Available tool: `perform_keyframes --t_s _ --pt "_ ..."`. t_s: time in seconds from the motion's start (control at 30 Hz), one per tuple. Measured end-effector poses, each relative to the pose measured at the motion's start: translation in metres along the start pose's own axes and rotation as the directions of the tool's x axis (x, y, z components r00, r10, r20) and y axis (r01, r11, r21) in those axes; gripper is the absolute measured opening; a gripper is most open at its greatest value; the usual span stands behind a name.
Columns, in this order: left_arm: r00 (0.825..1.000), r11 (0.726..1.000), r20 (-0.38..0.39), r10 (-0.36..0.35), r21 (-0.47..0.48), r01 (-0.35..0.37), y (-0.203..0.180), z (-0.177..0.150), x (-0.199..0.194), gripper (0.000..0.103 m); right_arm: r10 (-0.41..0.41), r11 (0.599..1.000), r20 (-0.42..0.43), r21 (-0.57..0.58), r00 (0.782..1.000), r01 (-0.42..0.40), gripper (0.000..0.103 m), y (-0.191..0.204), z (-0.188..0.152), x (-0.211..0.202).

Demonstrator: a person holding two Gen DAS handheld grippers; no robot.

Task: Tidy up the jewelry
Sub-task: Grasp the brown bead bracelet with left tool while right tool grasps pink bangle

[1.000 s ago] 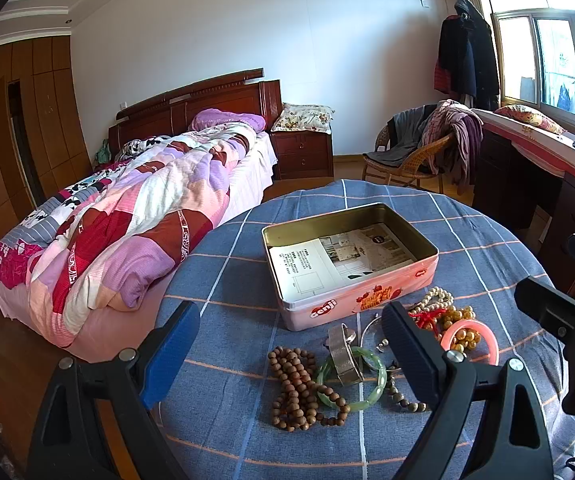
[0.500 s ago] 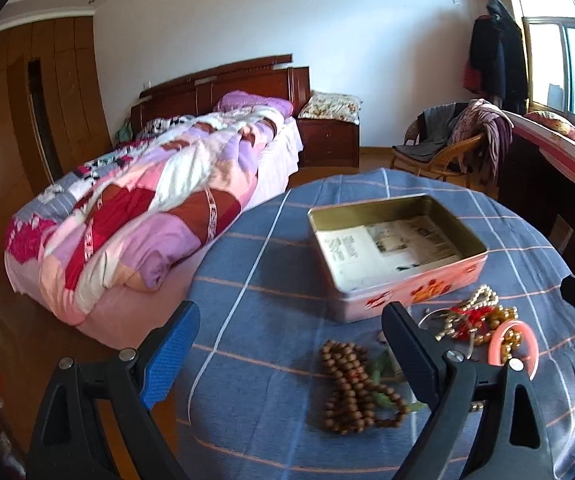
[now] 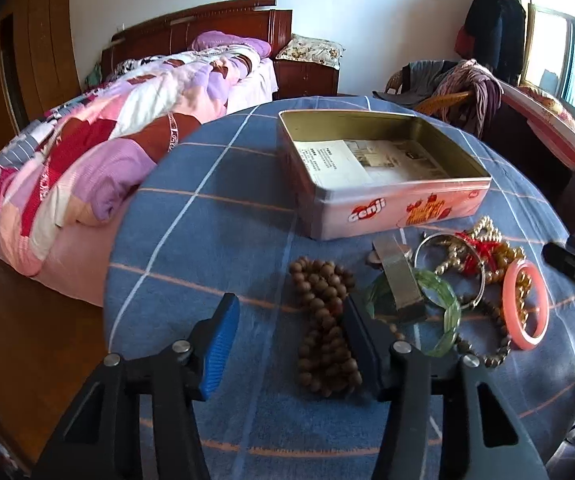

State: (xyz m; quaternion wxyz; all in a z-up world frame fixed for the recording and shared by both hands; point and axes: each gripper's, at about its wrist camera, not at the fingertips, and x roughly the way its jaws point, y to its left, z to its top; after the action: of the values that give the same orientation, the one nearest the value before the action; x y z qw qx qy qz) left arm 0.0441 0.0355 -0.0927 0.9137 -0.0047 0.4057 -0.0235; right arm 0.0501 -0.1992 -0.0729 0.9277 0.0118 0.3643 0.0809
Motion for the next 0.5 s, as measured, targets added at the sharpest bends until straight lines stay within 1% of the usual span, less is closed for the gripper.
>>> perform_keyframes --t_s 0.07,0.1,0.13,0.17,0.23,0.3,0.37,0.5 --pt "1.000 1.000 -0.007 -0.001 0.014 0.001 -0.004 0.004 0.003 0.052 -0.001 1.000 -0.010 0.000 1.000 0.001 0.087 0.000 0.000 0.004" --pt "1.000 1.000 -0.014 -0.014 0.019 0.014 -0.007 0.005 0.005 0.052 -0.001 1.000 -0.014 0.001 1.000 0.001 0.085 0.000 0.000 0.007" --pt "0.999 0.999 -0.023 -0.028 0.020 0.029 -0.009 0.005 0.007 0.046 -0.001 1.000 -0.022 0.005 1.000 0.001 0.084 -0.002 0.000 0.009" --pt "0.998 0.998 -0.036 -0.058 0.016 0.059 -0.011 0.005 0.010 0.036 0.003 1.000 -0.031 0.010 1.000 -0.002 0.081 -0.004 0.000 0.012" --pt "0.993 0.995 -0.061 -0.100 0.009 0.100 -0.013 0.005 0.015 0.026 0.008 1.000 -0.047 0.021 0.999 -0.007 0.078 -0.008 0.000 0.015" --pt "0.992 0.994 -0.056 -0.110 0.009 0.111 -0.013 0.004 0.015 0.025 0.014 1.000 -0.061 0.027 0.998 -0.012 0.072 -0.011 -0.001 0.018" --pt "0.991 0.992 -0.041 -0.126 -0.005 0.126 -0.009 0.007 0.012 0.018 0.019 0.999 -0.072 0.029 0.997 -0.017 0.067 -0.012 0.000 0.019" --pt "0.992 0.991 0.008 -0.128 -0.024 0.128 0.002 0.012 0.000 0.017 0.028 1.000 -0.083 0.010 0.996 -0.027 0.065 -0.011 -0.003 0.016"
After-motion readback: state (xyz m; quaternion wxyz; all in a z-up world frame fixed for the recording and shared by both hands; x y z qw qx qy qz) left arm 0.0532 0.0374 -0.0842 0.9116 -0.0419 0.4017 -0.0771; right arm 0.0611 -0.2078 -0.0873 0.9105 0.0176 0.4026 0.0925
